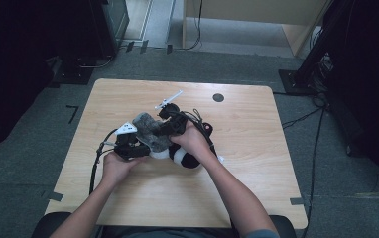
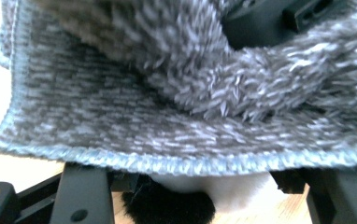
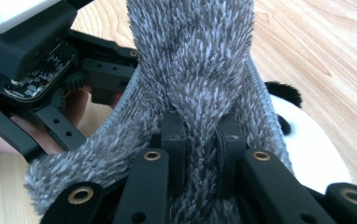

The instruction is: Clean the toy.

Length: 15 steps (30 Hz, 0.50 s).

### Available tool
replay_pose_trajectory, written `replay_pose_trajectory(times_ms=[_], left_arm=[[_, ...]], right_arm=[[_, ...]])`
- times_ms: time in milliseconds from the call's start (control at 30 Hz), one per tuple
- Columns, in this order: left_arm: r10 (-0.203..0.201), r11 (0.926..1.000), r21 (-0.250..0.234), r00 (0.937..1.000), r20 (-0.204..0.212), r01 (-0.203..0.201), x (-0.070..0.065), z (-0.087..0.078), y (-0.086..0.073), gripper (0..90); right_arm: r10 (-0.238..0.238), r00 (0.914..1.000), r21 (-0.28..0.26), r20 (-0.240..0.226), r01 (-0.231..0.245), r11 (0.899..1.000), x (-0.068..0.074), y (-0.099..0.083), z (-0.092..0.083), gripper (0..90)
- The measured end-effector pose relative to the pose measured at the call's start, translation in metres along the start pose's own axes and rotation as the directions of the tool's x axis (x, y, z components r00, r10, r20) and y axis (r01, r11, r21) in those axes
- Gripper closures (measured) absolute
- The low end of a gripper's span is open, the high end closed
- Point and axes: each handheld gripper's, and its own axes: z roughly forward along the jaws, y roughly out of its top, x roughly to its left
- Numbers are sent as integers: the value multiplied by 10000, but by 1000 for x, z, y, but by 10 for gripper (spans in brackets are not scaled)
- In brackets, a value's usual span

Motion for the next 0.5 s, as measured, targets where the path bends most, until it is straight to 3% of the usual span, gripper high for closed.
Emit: replay_pose_trajectory(times_ms=[133, 233, 333, 367, 400, 500], left_arm=[[-4, 10000, 65, 10000, 18, 4, 1, 0, 1, 400], [7, 10000, 89, 10000, 13, -7, 1, 0, 1, 402], [29, 9999, 99, 10000, -23, -29, 0, 0, 0, 406], [40, 9999, 117, 10000, -22, -40, 0, 0, 0, 406], [58, 9999, 113, 10000, -31, -58, 0, 0, 0, 408], [77, 9999, 137, 10000, -33, -76, 0, 0, 0, 410]], right_arm=[[255, 9997, -177, -61, -256, 9995, -8, -1, -3, 786], [441, 9987, -387, 242, -431, 9983, -16, 0, -10, 781], [1084, 9937, -453, 299, -1070, 9932, -32, -2, -14, 780], [1084, 9937, -453, 299, -1070, 9932, -32, -2, -14, 780], [1261, 9896, -421, 695, -1234, 9915, -40, -3, -16, 781], [1470, 9835, -222, 1051, -1454, 9891, -50, -5, -16, 782]])
